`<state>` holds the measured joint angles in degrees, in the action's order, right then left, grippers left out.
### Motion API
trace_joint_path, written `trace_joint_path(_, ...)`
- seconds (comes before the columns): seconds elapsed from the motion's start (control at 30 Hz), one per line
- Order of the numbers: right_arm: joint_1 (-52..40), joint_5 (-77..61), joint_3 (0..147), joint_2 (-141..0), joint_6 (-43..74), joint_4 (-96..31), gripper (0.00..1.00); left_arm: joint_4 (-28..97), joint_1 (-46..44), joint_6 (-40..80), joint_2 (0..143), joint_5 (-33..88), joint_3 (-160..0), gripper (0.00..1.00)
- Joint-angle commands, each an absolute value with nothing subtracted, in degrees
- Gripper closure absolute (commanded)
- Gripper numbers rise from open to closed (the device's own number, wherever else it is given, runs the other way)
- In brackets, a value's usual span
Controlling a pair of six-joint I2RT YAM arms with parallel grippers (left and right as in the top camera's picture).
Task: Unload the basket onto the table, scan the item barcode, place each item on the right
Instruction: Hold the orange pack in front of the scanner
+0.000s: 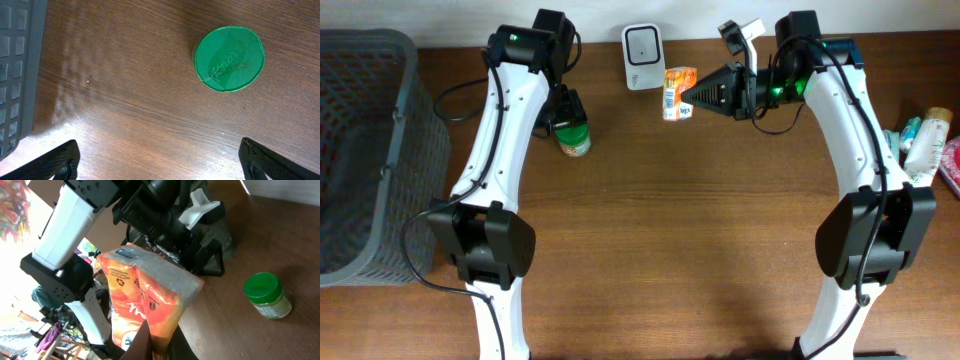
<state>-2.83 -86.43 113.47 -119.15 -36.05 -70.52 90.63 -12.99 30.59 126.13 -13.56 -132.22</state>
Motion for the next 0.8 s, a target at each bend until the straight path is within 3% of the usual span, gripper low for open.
trace_joint_path(0.0, -3.75, -86.24, 114.43, -118.32, -36.86, -70.81, 0.96, 90.54, -12.84, 30.09, 125.99, -14.22, -133.16, 0.01)
trace_joint_path(0.17, -6.0, -81.52, 114.43, -118.32, -36.86, -71.18, 0.96, 90.54, -12.84, 30.09, 125.99, -14.22, -133.16, 0.01)
trace_joint_path(0.77, -3.55, -84.12, 114.43, -118.32, -35.03, -71.33, 0.96, 90.54, -12.84, 30.09, 125.99, -14.22, -133.16, 0.01)
